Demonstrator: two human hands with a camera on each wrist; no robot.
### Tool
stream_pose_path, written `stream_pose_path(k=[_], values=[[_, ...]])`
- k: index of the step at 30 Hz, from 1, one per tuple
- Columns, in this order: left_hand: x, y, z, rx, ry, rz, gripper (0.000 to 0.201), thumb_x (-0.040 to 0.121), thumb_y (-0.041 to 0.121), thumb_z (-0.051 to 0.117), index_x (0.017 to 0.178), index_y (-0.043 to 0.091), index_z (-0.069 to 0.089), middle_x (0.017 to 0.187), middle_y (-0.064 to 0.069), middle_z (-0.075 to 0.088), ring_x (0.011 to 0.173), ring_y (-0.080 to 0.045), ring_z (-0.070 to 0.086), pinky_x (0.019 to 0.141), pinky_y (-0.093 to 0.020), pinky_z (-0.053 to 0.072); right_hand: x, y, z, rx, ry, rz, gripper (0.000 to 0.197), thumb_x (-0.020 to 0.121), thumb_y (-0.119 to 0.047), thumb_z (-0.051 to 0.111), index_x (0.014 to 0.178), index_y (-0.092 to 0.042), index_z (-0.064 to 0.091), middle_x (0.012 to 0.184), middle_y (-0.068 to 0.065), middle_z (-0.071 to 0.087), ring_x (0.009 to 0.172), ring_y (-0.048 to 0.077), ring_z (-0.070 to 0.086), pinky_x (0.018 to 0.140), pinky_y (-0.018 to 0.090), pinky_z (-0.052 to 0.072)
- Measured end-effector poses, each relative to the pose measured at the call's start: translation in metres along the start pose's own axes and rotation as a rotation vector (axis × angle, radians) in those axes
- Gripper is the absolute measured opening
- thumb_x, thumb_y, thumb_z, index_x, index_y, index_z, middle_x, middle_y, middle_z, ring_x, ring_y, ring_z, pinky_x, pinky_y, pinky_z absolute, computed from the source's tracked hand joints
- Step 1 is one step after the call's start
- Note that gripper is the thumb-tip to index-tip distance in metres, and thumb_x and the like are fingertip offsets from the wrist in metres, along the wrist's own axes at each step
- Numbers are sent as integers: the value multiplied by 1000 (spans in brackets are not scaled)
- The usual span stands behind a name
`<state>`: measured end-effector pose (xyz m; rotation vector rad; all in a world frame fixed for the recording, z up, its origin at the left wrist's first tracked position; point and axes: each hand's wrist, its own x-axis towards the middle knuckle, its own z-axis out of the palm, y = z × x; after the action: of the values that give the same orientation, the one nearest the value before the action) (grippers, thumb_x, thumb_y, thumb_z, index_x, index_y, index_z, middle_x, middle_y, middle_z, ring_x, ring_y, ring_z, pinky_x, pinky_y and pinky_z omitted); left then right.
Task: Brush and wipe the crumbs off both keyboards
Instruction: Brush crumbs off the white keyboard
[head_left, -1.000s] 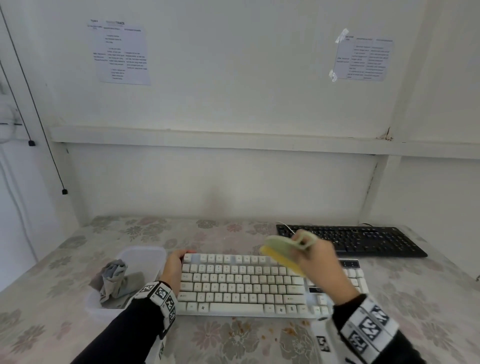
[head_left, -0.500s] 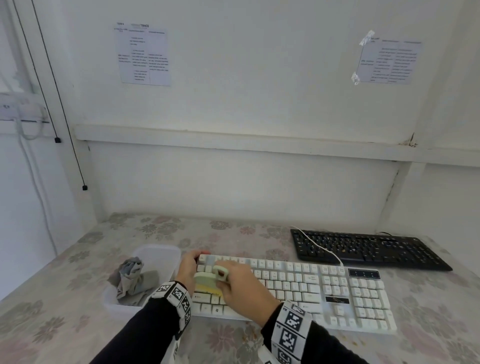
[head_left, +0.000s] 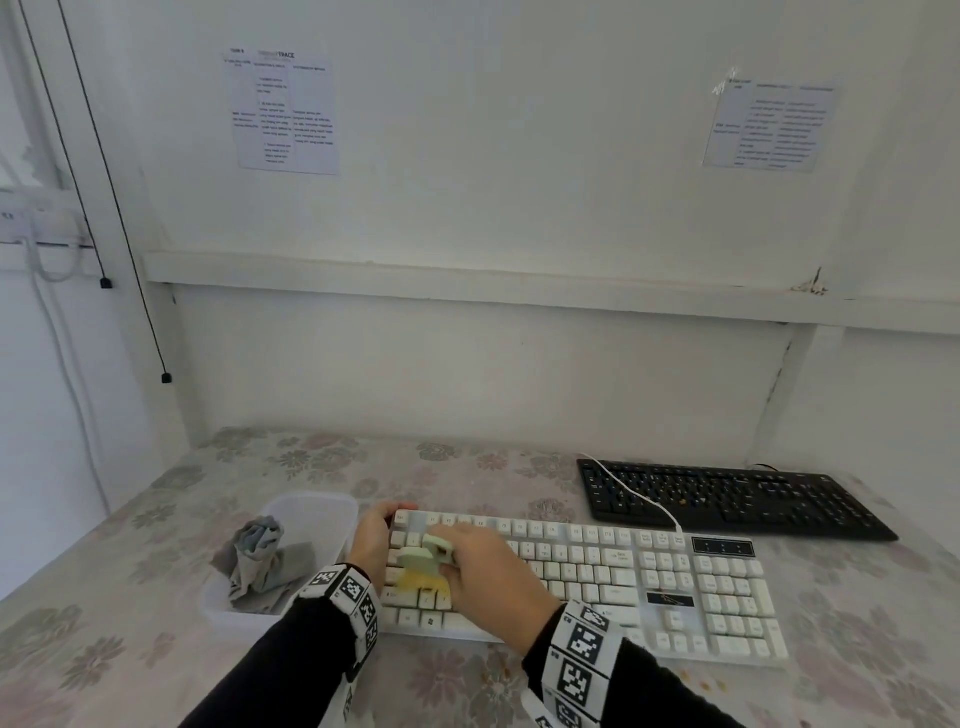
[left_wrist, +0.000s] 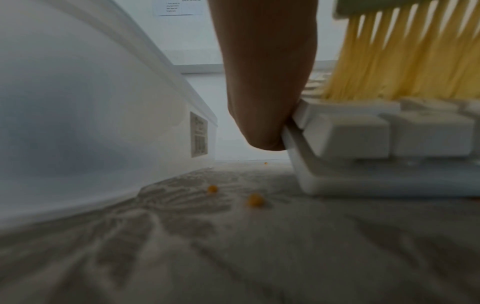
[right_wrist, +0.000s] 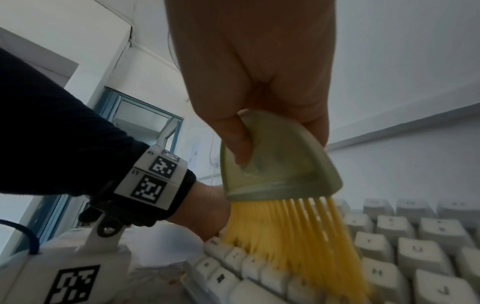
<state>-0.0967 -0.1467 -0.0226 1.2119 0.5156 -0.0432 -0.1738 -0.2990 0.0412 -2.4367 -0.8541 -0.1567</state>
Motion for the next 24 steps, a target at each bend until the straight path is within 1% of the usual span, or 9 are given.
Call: stream_pose_path(k=[1, 2, 5, 7, 10, 13, 17, 20, 24], values=[[0, 0, 0, -5, 1, -6, 24, 90, 17, 46, 75, 7, 62, 55, -10, 58, 49, -25, 53, 50, -28, 45, -1, 2, 0, -21, -4, 0, 19, 87, -1, 45, 100, -9, 56, 100, 11, 61, 88, 24, 54, 76, 34, 46], [0, 0, 0, -10, 0, -12, 25, 90, 18, 45, 74, 7, 61, 52, -9, 58, 46, -24, 53, 48, -28, 45, -3, 3, -1, -34, -8, -8, 15, 86, 0, 45, 93, -10, 54, 95, 11, 61, 84, 24, 53, 73, 36, 46], [-2, 2, 0, -23, -2, -49, 28, 90, 19, 46, 68, 9, 59, 48, -9, 56, 39, -23, 52, 43, -27, 46, -9, 11, -2, -54, -7, -9, 20, 82, 3, 47, 83, -16, 51, 88, 8, 60, 79, 22, 51, 67, 35, 46], [-3, 2, -1, -34, -3, -61, 27, 88, 21, 48, 66, 11, 59, 49, -9, 56, 42, -25, 53, 48, -28, 48, -12, 17, -2, -76, -24, 16, 25, 80, 5, 46, 82, -20, 50, 88, 7, 58, 82, 24, 53, 69, 36, 47], [-3, 2, -3, -30, 16, -55, 27, 88, 23, 49, 68, 12, 61, 52, -10, 57, 46, -26, 54, 56, -31, 49, -19, 26, -4, -63, -25, 54, 31, 80, 5, 48, 81, -26, 45, 90, 2, 56, 86, 21, 52, 71, 32, 46], [-2, 2, -2, -13, 23, -54, 28, 91, 23, 47, 68, 12, 60, 49, -8, 56, 43, -25, 54, 57, -32, 48, -30, 36, -13, -46, -2, 112, 24, 81, 4, 49, 85, -20, 55, 86, -8, 51, 82, 10, 48, 69, 24, 40], [1, 0, -1, -1, 29, -44, 29, 92, 22, 45, 69, 11, 59, 46, -8, 54, 41, -25, 53, 58, -33, 48, -47, 57, -28, -9, 33, 173, 45, 77, 5, 52, 62, -35, 39, 69, -20, 43, 67, -1, 43, 58, 11, 33], [2, -2, 0, 0, 32, -40, 29, 90, 24, 47, 67, 12, 60, 48, -9, 55, 45, -28, 54, 61, -35, 48, -64, 73, -43, 15, 66, 262, 53, 78, 9, 53, 59, -41, 45, 67, -19, 45, 64, -6, 45, 56, 7, 34], [2, -3, 0, 12, 32, -47, 29, 89, 24, 47, 66, 12, 58, 48, -10, 54, 51, -29, 52, 61, -36, 48, -88, 92, -64, 33, 117, 362, 58, 80, 9, 56, 62, -46, 51, 70, -15, 50, 65, -1, 48, 58, 6, 40]])
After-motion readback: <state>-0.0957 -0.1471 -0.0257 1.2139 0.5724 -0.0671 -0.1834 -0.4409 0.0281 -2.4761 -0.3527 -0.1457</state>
